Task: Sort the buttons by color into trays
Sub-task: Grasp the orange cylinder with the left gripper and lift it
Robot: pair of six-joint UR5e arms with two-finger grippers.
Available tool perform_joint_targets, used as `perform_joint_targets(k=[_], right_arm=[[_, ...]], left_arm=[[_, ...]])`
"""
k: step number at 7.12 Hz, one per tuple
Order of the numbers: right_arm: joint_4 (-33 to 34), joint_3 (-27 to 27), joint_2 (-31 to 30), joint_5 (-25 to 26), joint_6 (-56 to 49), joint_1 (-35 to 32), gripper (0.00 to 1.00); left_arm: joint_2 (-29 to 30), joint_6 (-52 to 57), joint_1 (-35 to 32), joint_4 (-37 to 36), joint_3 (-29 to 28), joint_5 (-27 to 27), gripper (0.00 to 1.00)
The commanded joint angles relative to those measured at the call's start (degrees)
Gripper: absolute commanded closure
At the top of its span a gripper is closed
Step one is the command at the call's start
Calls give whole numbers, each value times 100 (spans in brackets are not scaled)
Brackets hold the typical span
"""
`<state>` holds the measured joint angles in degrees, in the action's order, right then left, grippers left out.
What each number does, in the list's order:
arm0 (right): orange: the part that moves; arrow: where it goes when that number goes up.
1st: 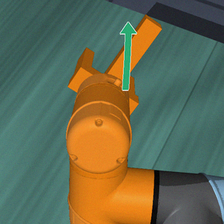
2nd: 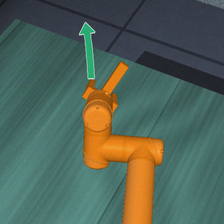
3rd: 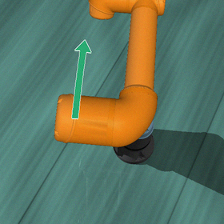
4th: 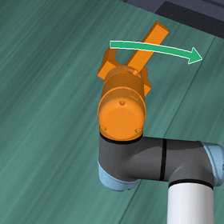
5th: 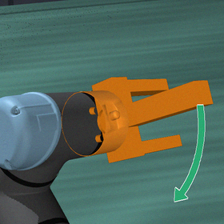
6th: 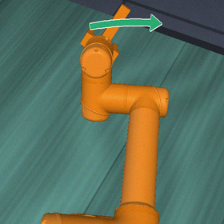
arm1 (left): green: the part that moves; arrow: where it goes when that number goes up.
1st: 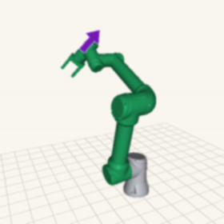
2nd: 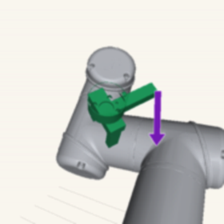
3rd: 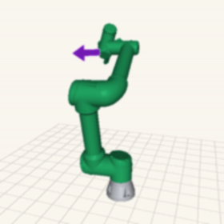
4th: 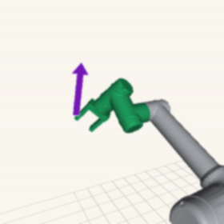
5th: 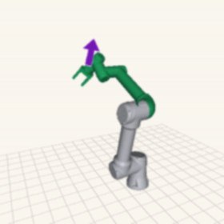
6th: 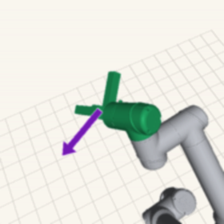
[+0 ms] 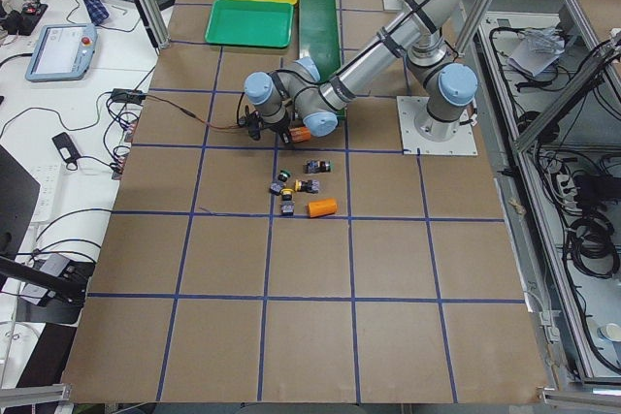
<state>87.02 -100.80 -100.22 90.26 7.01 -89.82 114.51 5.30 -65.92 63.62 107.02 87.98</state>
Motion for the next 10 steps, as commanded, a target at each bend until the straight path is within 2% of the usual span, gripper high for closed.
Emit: perform_joint_targets(k=[1,2,3,5,7,8,10], right_arm=[[26,7,-6,-17,2,0,0],[0,-1,3,1,2,0,0],[8,-2,-23,-8,2,0,0],[0,-2,-6,9,2,0,0],[-62,-2,-24,1,11,0,0],[-27,-2,-24,1,11,0,0],[-62,-2,-50,18,11,0,0]], left_arm=[[-8,50,-26,1,-14,9,57],[-17,146,-27,1,-23,9,70],[-69,173,-9,10,-40,0,73],[-358,392,-61,456,-399,43,73],[-902,420,-175,1123,-427,35,73],[-1183,63,-454,1283,-357,70,73],[-1553,-2048,-1296,1233,-8,-17,74]])
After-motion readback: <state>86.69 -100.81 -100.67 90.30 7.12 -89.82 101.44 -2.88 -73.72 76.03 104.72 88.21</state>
